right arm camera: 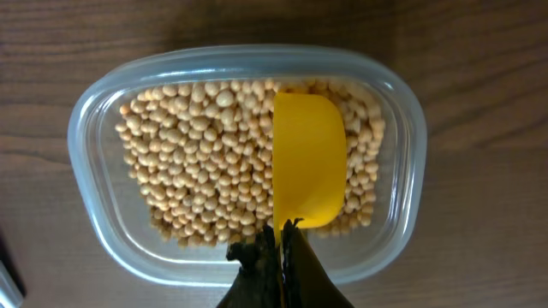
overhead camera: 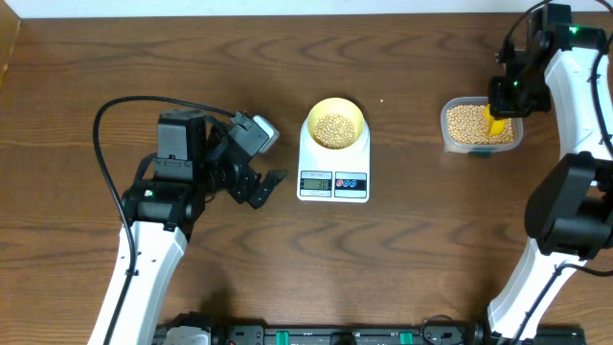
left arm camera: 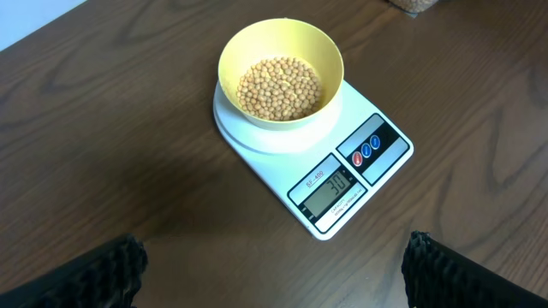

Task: Scoop item into bowl and weigh 50g on scale
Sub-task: 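Dip the scoop into the soybeans and lift it filled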

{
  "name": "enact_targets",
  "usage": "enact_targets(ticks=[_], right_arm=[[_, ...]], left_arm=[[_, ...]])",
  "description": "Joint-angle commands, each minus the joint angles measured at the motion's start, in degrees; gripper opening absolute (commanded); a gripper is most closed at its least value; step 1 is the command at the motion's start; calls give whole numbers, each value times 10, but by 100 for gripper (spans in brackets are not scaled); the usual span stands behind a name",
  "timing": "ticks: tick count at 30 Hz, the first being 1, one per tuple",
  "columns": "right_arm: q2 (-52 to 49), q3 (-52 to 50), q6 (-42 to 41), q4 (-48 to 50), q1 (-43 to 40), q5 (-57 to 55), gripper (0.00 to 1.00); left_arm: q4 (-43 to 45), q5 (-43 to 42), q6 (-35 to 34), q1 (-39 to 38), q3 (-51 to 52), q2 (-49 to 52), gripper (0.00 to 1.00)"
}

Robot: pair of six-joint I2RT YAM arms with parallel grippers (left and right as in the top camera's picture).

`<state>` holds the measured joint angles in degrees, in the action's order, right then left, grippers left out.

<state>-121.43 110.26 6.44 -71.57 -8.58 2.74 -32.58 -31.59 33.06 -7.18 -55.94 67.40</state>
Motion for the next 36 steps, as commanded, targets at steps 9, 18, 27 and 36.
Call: enact_targets(ticks=[9,18,27,36], right_arm=[[3,-42,35,9,-21,174,1],[3,-42,35,9,-61,272,1],[3,-42,50,3,-116,338,1],[3,-42,77,-19,-190,408,1]], left_arm=[[1,-3,6,2,2,4,98],[1,-3,6,2,2,4,97],[1,-3,6,2,2,4,98],[1,-3,6,2,2,4,98]])
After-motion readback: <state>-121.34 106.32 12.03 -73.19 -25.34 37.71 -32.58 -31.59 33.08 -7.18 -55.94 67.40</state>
